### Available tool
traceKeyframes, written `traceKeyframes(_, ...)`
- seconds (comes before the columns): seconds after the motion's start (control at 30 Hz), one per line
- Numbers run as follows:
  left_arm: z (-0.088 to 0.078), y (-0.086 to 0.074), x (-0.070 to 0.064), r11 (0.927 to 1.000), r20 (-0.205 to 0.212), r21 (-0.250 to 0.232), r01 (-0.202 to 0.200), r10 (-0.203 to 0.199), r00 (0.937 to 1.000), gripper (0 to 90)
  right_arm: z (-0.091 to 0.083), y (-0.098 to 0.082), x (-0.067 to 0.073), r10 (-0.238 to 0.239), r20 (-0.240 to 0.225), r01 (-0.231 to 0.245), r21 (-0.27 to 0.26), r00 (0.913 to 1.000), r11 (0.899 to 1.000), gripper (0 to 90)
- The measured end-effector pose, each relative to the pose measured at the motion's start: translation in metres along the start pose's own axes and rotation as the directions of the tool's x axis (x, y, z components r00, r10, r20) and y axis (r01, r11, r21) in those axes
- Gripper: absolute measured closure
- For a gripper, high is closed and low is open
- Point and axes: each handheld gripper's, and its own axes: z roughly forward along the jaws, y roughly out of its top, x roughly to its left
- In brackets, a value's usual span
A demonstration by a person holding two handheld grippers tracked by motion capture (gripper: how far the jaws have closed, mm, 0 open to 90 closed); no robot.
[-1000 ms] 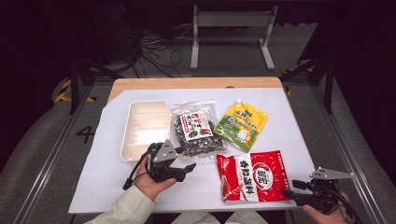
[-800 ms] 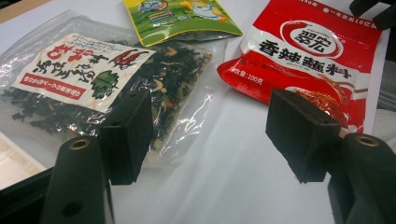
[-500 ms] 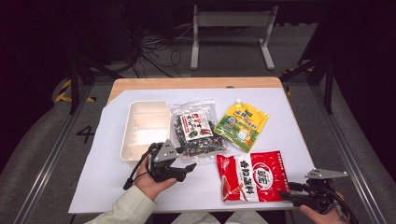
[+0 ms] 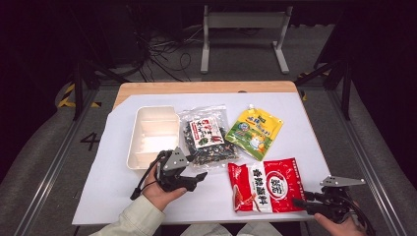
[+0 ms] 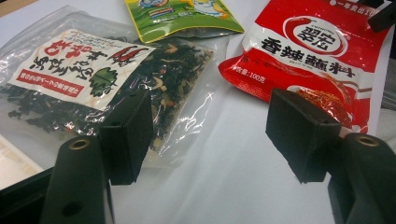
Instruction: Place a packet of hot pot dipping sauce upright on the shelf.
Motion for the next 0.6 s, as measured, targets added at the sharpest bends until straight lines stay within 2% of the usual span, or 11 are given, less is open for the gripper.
traceKeyframes(0.23, 0.0, 0.0, 0.0, 1.0, -0.003, 0.003, -0.001, 0.001, 1.0, 32.8, 0.003, 0.005, 0.007, -0.034, -0.015, 0.034, -0.023, 0.9993, 0.999, 57.6)
traceKeyframes(0.43, 0.001, 0.0, -0.001, 1.0, -0.002, 0.005, 0.001, -0.001, 1.0, 32.7, 0.011, 0.007, 0.011, -0.052, -0.034, 0.052, -0.012, 0.9981, 0.999, 61.0)
traceKeyframes(0.6, 0.001, 0.0, -0.001, 1.0, -0.001, 0.004, 0.0, 0.0, 1.0, 32.6, 0.017, 0.01, 0.012, -0.071, -0.052, 0.071, -0.003, 0.9961, 0.998, 72.9)
